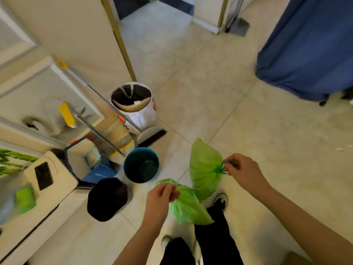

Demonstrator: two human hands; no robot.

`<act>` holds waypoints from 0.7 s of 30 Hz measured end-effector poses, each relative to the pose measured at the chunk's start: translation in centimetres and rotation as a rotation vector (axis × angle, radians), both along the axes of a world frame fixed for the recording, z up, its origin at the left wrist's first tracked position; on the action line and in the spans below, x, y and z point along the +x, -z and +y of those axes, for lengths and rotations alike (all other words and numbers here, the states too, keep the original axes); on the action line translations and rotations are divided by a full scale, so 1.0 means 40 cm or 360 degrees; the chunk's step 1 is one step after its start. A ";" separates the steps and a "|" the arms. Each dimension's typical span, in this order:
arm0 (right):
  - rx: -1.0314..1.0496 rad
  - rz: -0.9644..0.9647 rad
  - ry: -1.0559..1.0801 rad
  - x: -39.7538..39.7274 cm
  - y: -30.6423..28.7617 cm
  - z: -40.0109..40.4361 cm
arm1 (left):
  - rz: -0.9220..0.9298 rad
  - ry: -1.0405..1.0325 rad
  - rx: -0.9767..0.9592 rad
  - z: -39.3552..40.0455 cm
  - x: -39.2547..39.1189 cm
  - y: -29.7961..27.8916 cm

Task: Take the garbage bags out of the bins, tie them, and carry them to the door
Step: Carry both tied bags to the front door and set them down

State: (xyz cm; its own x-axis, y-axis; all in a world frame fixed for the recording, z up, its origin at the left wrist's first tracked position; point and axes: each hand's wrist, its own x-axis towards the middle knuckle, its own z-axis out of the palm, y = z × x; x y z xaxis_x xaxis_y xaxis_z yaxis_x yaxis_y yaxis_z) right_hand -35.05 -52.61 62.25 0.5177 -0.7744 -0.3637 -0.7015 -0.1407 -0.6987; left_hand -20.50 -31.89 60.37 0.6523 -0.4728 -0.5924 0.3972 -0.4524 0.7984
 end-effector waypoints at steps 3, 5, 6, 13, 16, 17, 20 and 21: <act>-0.0019 -0.0113 0.0160 -0.066 -0.030 -0.058 | -0.0006 0.0061 -0.0062 -0.101 -0.025 -0.028; -0.0007 -0.0172 0.0272 -0.111 -0.048 -0.102 | -0.0025 0.0107 -0.0075 -0.176 -0.046 -0.049; 0.0004 -0.0192 0.0329 -0.137 -0.057 -0.128 | -0.0032 0.0118 -0.0082 -0.220 -0.060 -0.060; 0.0132 -0.0281 0.0637 -0.325 -0.100 -0.301 | -0.0100 0.0151 -0.0084 -0.528 -0.168 -0.125; 0.0189 -0.0306 0.0753 -0.399 -0.114 -0.384 | -0.0033 0.0180 -0.0129 -0.657 -0.210 -0.129; 0.0214 -0.0306 0.0801 -0.423 -0.120 -0.412 | -0.0002 0.0181 -0.0146 -0.701 -0.219 -0.132; 0.0251 -0.0322 0.0999 -0.500 -0.126 -0.492 | 0.0073 0.0249 -0.0205 -0.839 -0.241 -0.139; 0.0249 -0.0326 0.1075 -0.525 -0.124 -0.516 | 0.0093 0.0295 -0.0219 -0.884 -0.250 -0.140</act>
